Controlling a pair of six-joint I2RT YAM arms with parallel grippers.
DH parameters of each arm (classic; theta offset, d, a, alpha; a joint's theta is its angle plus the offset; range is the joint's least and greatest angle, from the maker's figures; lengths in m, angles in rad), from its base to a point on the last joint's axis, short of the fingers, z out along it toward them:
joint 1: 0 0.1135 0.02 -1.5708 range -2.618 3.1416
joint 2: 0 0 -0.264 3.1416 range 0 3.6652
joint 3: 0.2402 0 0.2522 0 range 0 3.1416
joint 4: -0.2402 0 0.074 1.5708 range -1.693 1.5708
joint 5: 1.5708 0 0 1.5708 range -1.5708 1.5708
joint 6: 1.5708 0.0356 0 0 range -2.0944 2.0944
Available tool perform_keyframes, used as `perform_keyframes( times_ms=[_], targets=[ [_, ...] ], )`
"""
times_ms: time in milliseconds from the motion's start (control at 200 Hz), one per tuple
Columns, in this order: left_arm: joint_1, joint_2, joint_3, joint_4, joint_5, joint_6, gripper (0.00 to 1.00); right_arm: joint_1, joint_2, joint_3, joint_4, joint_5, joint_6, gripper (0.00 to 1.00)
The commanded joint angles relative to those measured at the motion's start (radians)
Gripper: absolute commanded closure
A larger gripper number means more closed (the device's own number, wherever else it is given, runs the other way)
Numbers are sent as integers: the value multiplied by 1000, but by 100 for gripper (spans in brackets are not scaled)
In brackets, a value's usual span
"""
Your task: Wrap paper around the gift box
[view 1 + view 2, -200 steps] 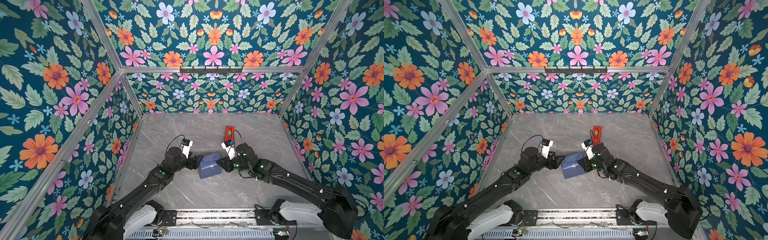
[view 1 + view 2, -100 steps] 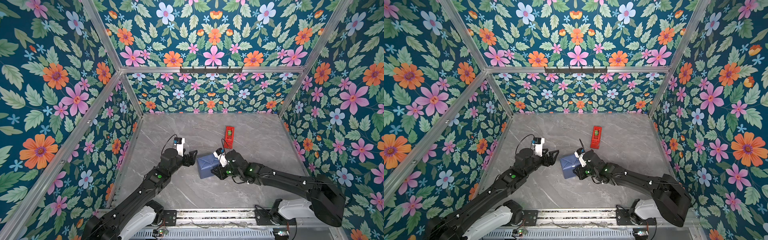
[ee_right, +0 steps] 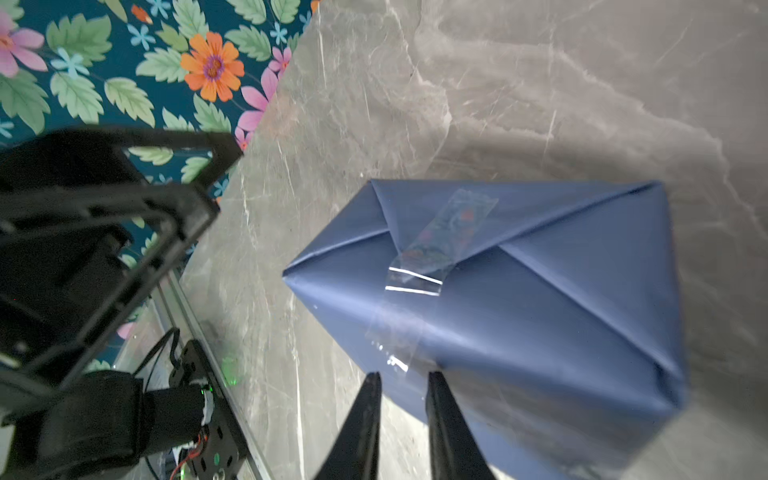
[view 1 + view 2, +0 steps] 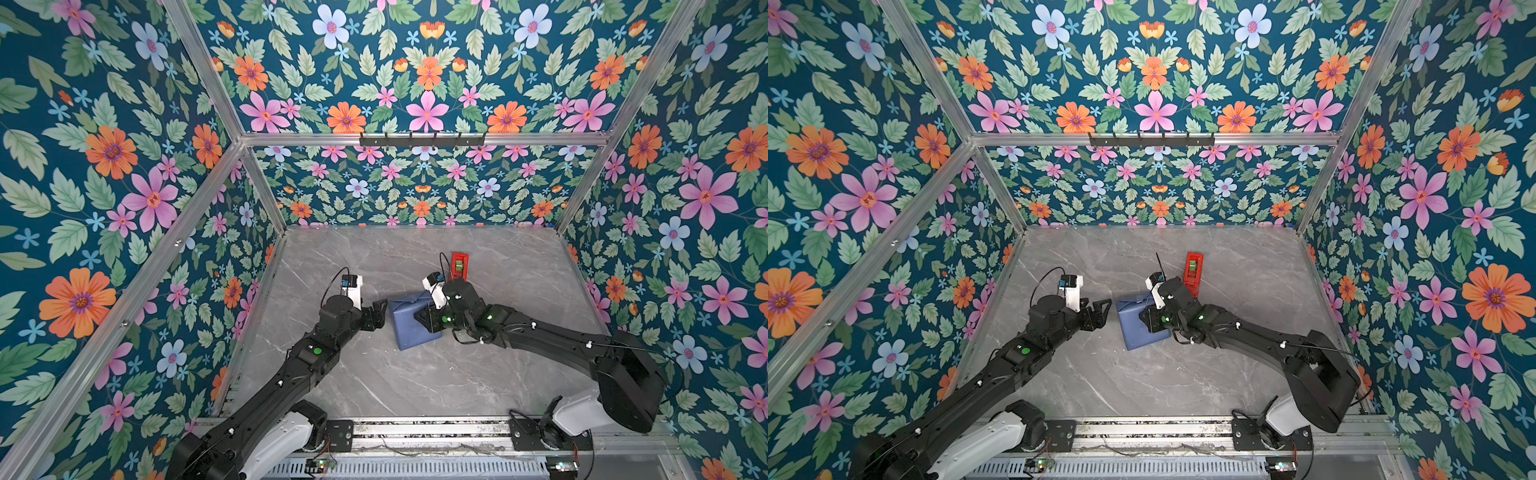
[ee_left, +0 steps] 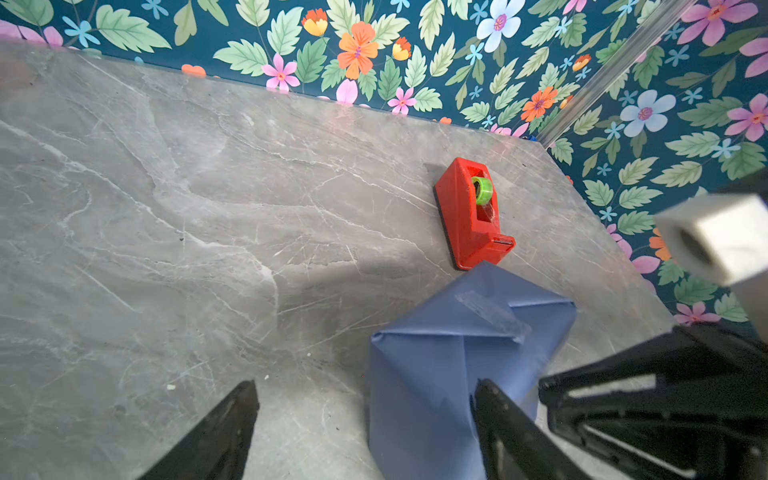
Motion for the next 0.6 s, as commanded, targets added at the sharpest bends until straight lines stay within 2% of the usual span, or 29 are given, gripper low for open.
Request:
perform_keyframes(
  times_ms=[0, 90, 165, 210, 375, 595],
  targets=[
    [6, 6, 4, 18, -4, -18, 16, -16, -6, 24, -18, -24, 0, 74],
    [8, 12, -5, 43, 0, -54, 16, -29, -44, 19, -67, 24, -27, 69],
    [9, 31, -25, 94, 5, -118, 17, -42, -71, 12, -110, 108, -48, 61],
    [9, 50, -42, 144, 17, -166, 18, -67, -70, 15, -124, 121, -39, 57],
    [24, 181, -61, 302, -13, -297, 18, -213, 72, 42, -3, -63, 107, 37],
    [83, 506, 77, 407, 70, -324, 17, -256, 355, 214, 74, -211, 168, 30]
  ],
)
